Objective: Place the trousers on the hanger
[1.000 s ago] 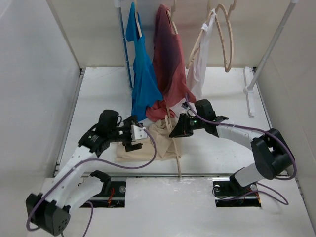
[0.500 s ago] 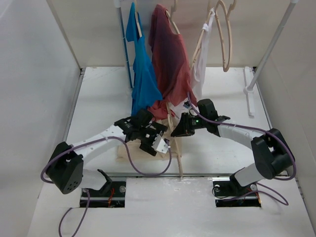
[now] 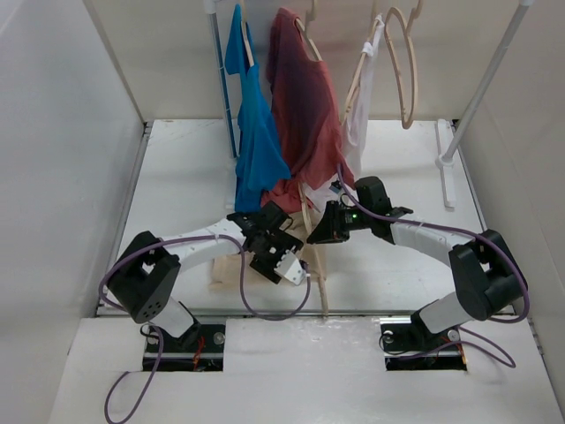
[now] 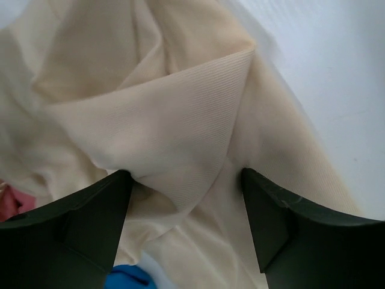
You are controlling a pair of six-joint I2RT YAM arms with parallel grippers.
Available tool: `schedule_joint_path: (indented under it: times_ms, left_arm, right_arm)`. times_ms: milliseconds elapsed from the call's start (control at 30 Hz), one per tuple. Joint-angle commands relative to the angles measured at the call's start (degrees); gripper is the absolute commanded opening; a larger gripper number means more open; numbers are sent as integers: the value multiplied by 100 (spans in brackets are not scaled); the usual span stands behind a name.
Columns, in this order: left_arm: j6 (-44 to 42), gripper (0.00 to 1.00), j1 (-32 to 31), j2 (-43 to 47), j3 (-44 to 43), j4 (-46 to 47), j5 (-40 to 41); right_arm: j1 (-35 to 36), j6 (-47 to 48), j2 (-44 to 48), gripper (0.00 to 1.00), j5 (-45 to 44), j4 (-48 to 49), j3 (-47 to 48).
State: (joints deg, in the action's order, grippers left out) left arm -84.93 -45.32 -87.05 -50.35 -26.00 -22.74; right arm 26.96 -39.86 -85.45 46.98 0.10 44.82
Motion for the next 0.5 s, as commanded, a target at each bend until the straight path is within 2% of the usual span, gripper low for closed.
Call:
schedule_joint_path:
  times_ms: [0,67,167,267,467]
  left_arm:
    - [125,70,-29,65,-327,51,-46]
    - [212,70,-29,65,-466,-63,-46]
    - [493,84,-29,65,-669,-151,-116]
    - [661,93,-29,65,-844,-151,-116]
    - [161,95,-29,-260,-845,-423,103]
  right_arm:
    - [-59,154,107,0,74,333,-78]
    - [-59,154,160,0,74,333,-78]
    - [-59,154,160,0,127,333,-140]
    - [-59,154,160,0,127,333,-193]
    - [-59,154,213,0,127,333,-193]
